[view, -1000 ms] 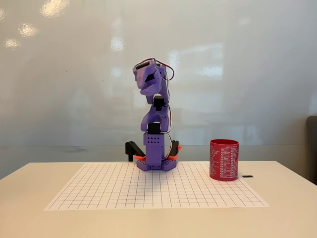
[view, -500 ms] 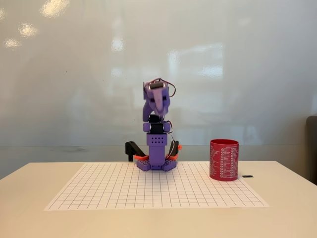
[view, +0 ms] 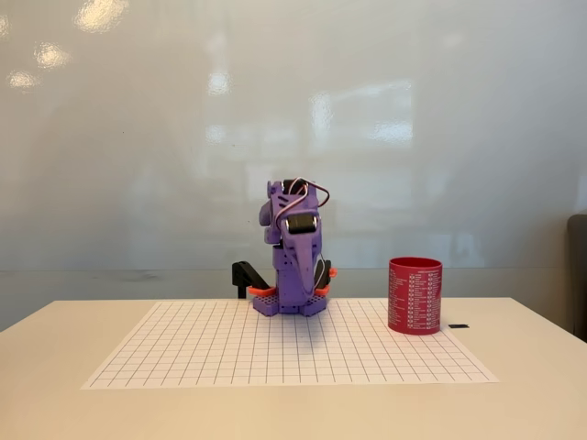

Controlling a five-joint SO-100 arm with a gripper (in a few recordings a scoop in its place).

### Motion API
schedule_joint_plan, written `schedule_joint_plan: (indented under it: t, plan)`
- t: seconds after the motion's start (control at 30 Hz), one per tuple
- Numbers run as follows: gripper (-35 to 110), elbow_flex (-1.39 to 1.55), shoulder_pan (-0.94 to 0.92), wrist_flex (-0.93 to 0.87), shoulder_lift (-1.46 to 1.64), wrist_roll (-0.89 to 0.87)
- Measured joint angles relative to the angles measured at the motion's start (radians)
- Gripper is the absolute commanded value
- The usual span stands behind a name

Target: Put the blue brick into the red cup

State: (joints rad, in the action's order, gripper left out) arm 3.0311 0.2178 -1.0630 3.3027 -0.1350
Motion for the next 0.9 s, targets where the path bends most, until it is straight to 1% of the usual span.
schedule_joint_plan:
  t: [0.17,0.3,0.6,0.8,0.9]
  plan:
    - [0,0.017,-0.008,-0.078,0.002,-0.057]
    - [0,0.017,-0.009,-0.133,0.002,-0.069]
    - [0,0.017,-0.107,-0.14,0.002,-0.143]
    - [0,0.017,-0.063,-0.14,0.002,-0.114]
    - [0,0.017,-0.071,-0.14,0.002,-0.114]
